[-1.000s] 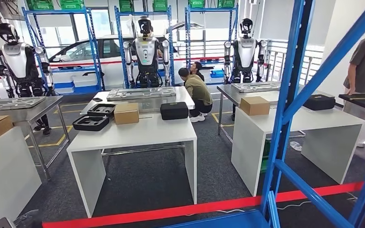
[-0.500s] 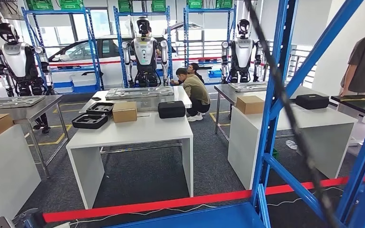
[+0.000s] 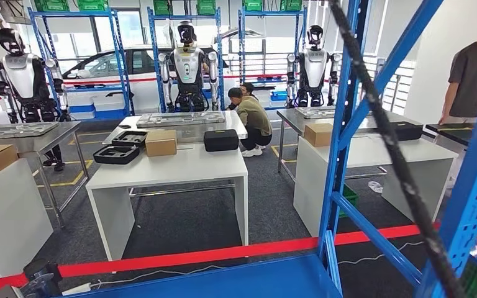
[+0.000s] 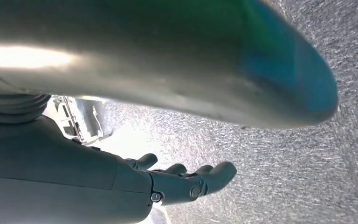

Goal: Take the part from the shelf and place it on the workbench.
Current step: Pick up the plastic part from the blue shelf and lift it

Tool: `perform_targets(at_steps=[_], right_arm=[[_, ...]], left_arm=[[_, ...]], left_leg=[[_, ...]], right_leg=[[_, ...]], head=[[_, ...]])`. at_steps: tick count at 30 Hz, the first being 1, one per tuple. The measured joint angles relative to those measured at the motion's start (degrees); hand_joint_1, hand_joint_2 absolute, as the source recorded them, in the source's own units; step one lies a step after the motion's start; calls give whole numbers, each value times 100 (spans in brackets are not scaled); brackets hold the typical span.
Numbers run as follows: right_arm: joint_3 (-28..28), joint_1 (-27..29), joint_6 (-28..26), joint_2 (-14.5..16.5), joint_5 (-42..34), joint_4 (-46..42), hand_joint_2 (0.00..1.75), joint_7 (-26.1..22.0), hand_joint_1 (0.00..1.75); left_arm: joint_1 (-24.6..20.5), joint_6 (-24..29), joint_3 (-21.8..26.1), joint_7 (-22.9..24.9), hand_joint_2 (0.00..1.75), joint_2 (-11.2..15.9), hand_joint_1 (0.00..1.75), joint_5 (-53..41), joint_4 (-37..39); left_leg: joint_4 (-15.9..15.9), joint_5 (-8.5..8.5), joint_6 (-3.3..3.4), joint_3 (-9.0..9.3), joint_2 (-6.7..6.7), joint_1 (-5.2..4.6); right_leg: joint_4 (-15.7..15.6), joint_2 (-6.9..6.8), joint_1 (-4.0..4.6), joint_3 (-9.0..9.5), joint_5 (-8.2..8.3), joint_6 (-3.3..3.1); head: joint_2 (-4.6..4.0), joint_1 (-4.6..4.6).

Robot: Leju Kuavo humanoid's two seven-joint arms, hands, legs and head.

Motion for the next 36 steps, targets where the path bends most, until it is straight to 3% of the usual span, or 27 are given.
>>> perform_targets(at_steps=[2,3,7,15,26,36], right_arm=[[0,2,2,1,5,0,0,0,0],[0,3,3,1,6,0,0,0,0],[0,1,5,1,15,0,0,0,0],[0,1,14,1,45,0,0,0,0],[-2,0,17,1,57,0,0,0,0],[-44,0,17,1,55,0,0,0,0]], left_arm=[[-2,5,-27,2,175,25,0,-52,-1],[-3,8,-52,-5,175,38,0,-78,-2],[-2,20,-190,-16,175,80,0,-170,-2],[3,-115,-456,-66,175,128,0,-294,3],[3,-799,-1049,-198,175,338,0,-719,69],[39,-1050,-1532,-330,175,508,0,-903,105]], left_leg=[[-26,21,103,0,-1,-12],[-41,45,115,3,-1,-14],[-108,145,-5,5,-6,-13],[-123,161,-102,-12,-9,-12],[-104,151,-120,-47,-13,-17],[-98,151,-119,-53,-15,-21]], right_leg=[[-9,1,-1,-14,19,-25],[-9,0,1,-19,30,-42],[-6,-7,10,-53,60,-88],[0,-7,16,-77,66,-98],[-11,-7,3,-92,72,-84],[-12,-9,1,-93,77,-75]], head=[[-1,-9],[-1,-12],[0,-21],[-1,-23],[0,-21],[-1,-19]])
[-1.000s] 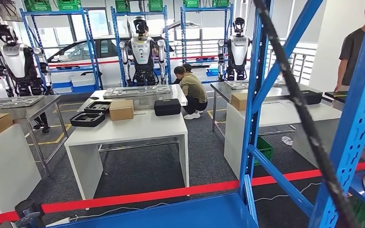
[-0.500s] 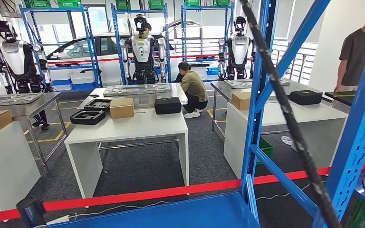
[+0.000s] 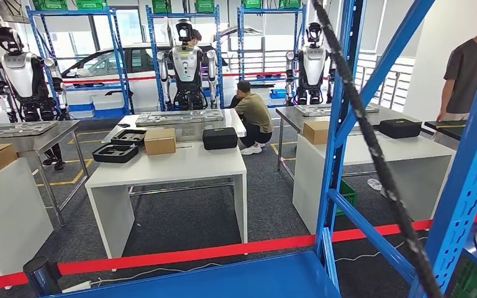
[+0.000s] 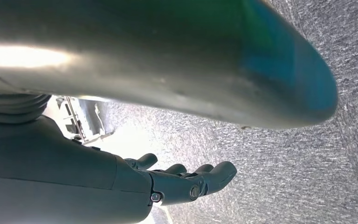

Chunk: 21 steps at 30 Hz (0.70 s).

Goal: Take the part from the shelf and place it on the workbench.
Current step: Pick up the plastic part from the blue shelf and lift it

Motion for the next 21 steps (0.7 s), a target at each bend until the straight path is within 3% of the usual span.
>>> perform_targets(at_steps=[13,21], right_arm=[[-65,-1,-27,0,2,0,0,0,0],[-109,-2,-85,2,-9,0,0,0,0]], left_arm=[[49,64,-441,133,175,55,0,-305,86],[-4,725,-824,1092,175,-25,2,-806,236]], left_leg=[[3,0,0,0,0,0],[7,0,0,0,1,0]], right_leg=[[0,0,0,1,2,3],[-1,1,-2,0,5,8]], head=[[0,0],[0,0]])
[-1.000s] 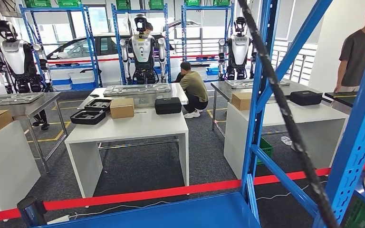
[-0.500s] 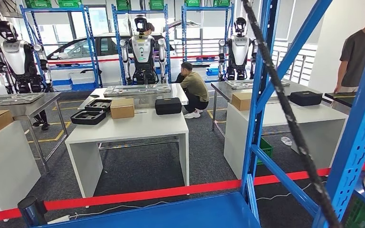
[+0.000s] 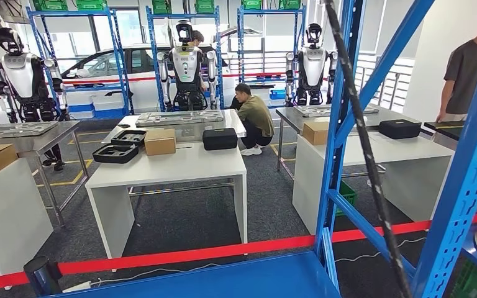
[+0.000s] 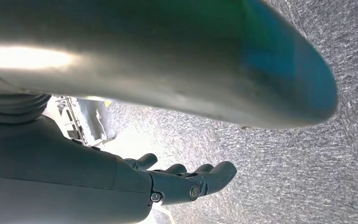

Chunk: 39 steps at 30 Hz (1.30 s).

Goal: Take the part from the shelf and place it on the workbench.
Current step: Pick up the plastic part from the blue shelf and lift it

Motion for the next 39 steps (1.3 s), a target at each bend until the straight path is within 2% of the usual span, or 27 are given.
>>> perform_targets(at_steps=[1,2,5,6,11,23,31,36,39], right_arm=[[-1,0,-11,1,0,0,0,0,0],[-4,0,-20,1,-1,0,0,0,0],[-28,-4,-35,5,-7,0,0,0,0],[-37,-5,-37,8,-10,0,0,0,0],[-103,-2,-43,16,-24,0,0,0,0],[-132,-3,-44,19,-24,0,0,0,0],[-135,-3,-31,20,-26,0,0,0,0],[-135,-3,-9,20,-26,0,0,0,0],[-135,-3,-4,20,-18,0,0,0,0]], left_arm=[[-17,112,-45,151,175,-21,8,-66,26],[-38,254,-93,331,175,-47,35,-145,55],[-105,682,-241,903,175,-157,154,-379,146],[-122,763,-283,1037,175,-193,171,-422,173],[-147,834,-353,1206,175,-289,175,-409,271],[-223,1010,-359,979,175,-335,175,-244,321],[-216,1151,-333,416,175,-355,175,42,318],[-103,1655,-226,5,175,-368,175,332,272],[-13,1844,30,-171,175,-424,175,834,233]], left_leg=[[0,0,0,0,0,0],[1,0,0,0,-1,0],[2,0,0,-1,-2,0],[2,0,0,-1,-2,-1],[3,0,1,-1,1,-2],[3,1,1,2,0,-2],[3,2,3,3,-4,-3],[4,3,4,1,-13,-3],[4,4,5,-1,-12,-3]], right_leg=[[0,0,0,0,1,1],[0,-1,0,0,1,2],[0,-1,-1,2,3,6],[0,-1,-1,2,4,7],[0,2,-3,1,6,10],[0,0,-2,7,8,14],[0,-4,-2,12,8,15],[0,-6,-3,9,8,16],[0,-6,-4,7,8,16]], head=[[0,0],[0,0],[0,0],[0,0],[0,0],[0,0],[0,0],[0,0],[0,1]])
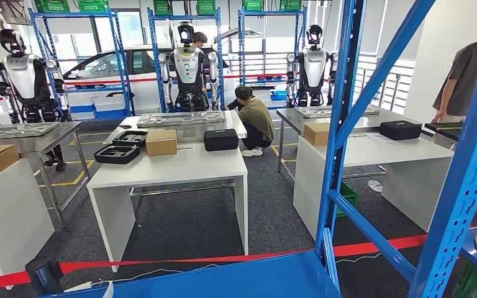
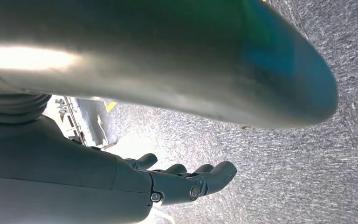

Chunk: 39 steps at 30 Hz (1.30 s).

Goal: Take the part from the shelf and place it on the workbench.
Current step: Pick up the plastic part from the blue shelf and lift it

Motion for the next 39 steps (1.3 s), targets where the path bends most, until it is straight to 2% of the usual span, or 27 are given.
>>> perform_targets(at_steps=[4,7,11,14,17,22,32,36,39], right_arm=[[0,0,8,2,30,0,0,0,0],[0,0,8,2,73,0,0,0,0],[0,-3,7,3,121,0,0,0,0],[0,-4,1,6,134,0,0,0,0],[-3,-4,-8,12,133,0,0,0,0],[-12,-6,-9,22,137,0,0,0,0],[-105,-4,4,37,177,0,0,0,0],[-114,1,66,38,261,0,0,0,0],[-114,4,103,37,338,0,0,0,0]], left_arm=[[120,-333,633,-415,175,-93,175,1037,-129],[210,-1188,1294,-568,175,-176,175,2179,-342],[327,-2426,2105,-354,175,-282,175,3547,-786],[470,-2929,2542,37,175,-377,175,4550,-1196],[699,-3021,2764,498,175,-493,175,5515,-1793],[1059,-2998,2798,1136,175,-674,175,6641,-2781],[1532,-2984,2782,1505,175,-753,175,7082,-3751],[1963,-2847,2731,1583,175,-718,175,7116,-4355],[2223,-2758,2716,1544,175,-636,175,7099,-4713]], left_leg=[[2,0,0,-4,1,0],[4,0,0,-7,2,0],[5,0,0,-11,1,0],[5,0,1,-11,2,0],[5,-1,1,-14,0,0],[7,-2,3,-19,-7,-1],[25,-18,27,-22,-5,-13],[58,-49,73,-33,-3,-30],[94,-68,122,-42,-7,-48]], right_leg=[[0,0,0,-4,0,1],[0,1,-1,-8,1,1],[0,1,0,-10,1,1],[0,1,-1,-11,1,1],[0,0,-1,-12,0,2],[0,-6,-1,-11,-1,4],[-6,-4,-15,-7,4,25],[-6,-2,-31,1,-13,62],[-12,-5,-47,16,-16,113]], head=[[0,-1],[0,0],[0,0],[0,1],[0,0],[0,1],[0,-1],[0,-3],[0,-2]])
